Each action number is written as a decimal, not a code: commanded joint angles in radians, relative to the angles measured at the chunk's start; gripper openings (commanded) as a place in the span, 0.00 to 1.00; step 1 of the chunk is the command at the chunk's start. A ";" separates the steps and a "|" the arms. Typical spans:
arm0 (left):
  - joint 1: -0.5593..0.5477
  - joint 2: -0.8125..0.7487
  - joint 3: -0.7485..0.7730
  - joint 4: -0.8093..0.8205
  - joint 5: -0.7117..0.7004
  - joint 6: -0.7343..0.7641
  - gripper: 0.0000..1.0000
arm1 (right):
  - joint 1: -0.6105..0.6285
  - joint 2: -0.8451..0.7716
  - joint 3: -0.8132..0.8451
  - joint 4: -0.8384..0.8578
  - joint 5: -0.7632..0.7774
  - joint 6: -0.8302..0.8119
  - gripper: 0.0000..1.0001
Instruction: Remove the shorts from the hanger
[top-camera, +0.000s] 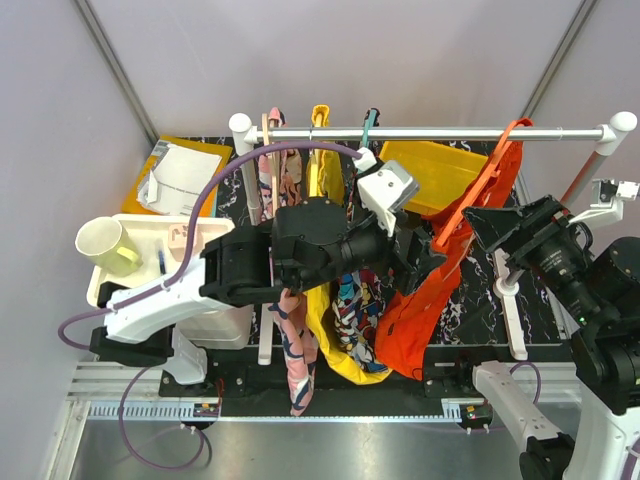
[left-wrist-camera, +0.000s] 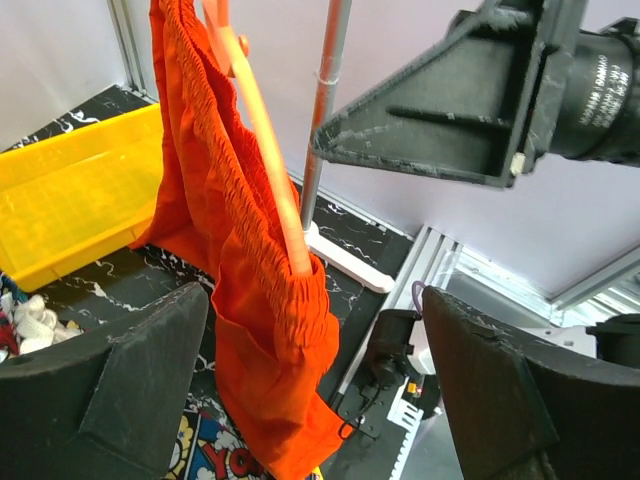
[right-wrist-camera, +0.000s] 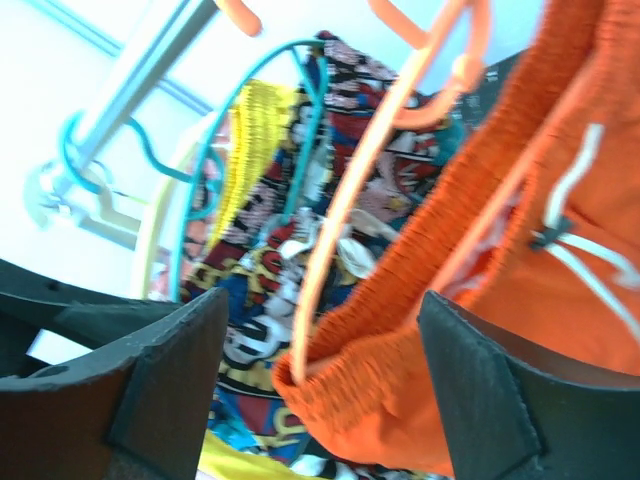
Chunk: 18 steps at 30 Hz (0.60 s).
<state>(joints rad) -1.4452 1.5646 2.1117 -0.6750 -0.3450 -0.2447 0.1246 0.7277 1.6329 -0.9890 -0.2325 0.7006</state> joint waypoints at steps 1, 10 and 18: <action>-0.006 -0.058 -0.010 0.041 0.004 -0.028 0.91 | 0.004 0.010 -0.033 0.168 -0.088 0.105 0.79; -0.007 -0.061 -0.004 0.055 0.037 -0.031 0.91 | 0.004 -0.004 -0.125 0.233 -0.120 0.169 0.67; -0.012 -0.072 -0.021 0.057 0.047 -0.034 0.89 | 0.004 -0.031 -0.232 0.323 -0.169 0.241 0.52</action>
<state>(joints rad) -1.4494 1.5307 2.0972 -0.6697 -0.3218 -0.2707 0.1246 0.7033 1.4322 -0.7609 -0.3515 0.8959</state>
